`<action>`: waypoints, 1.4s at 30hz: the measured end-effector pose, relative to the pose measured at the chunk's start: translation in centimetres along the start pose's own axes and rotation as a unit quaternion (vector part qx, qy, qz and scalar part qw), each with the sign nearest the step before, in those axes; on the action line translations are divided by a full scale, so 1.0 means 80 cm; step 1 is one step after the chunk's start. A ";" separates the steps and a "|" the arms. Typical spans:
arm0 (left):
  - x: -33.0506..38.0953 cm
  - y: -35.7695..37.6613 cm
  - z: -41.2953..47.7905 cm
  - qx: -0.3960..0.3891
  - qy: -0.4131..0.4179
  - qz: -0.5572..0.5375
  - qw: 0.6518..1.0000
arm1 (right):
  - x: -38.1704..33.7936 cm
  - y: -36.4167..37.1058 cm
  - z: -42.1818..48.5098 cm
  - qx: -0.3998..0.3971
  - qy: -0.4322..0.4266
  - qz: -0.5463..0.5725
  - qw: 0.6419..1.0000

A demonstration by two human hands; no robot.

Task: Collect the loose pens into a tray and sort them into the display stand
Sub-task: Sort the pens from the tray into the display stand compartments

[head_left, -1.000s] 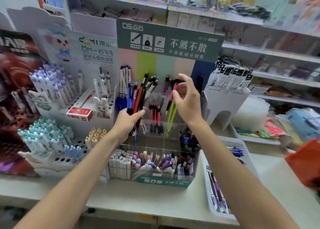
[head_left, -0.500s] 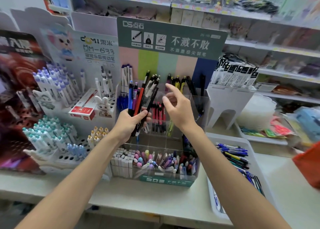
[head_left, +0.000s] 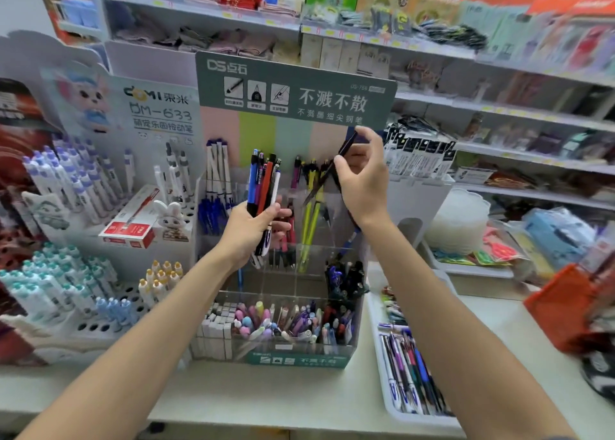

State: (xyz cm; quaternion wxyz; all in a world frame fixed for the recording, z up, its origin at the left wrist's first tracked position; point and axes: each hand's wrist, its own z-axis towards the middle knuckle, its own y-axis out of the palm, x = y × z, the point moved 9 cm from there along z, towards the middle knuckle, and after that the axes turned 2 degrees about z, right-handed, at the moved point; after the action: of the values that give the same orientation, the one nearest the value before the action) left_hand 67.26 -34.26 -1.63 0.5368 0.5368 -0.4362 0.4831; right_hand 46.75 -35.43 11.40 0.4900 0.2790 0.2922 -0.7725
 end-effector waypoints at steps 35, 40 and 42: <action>-0.019 -0.093 -0.027 0.136 0.002 0.033 0.990 | -0.013 0.085 -0.042 -0.078 -0.053 0.006 0.996; -0.019 -0.123 -0.041 0.099 -0.020 -0.001 0.995 | -0.024 0.160 -0.074 -0.153 -0.143 -0.106 0.972; -0.016 -0.127 -0.045 0.080 -0.021 -0.007 0.997 | -0.008 0.186 -0.087 -0.209 -0.120 -0.150 0.959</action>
State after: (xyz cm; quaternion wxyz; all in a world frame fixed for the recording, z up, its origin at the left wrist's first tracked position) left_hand 76.92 -30.32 -4.65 0.4866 0.5908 -0.4037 0.5012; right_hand 61.65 -35.18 4.50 0.4471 0.0281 0.4250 -0.7865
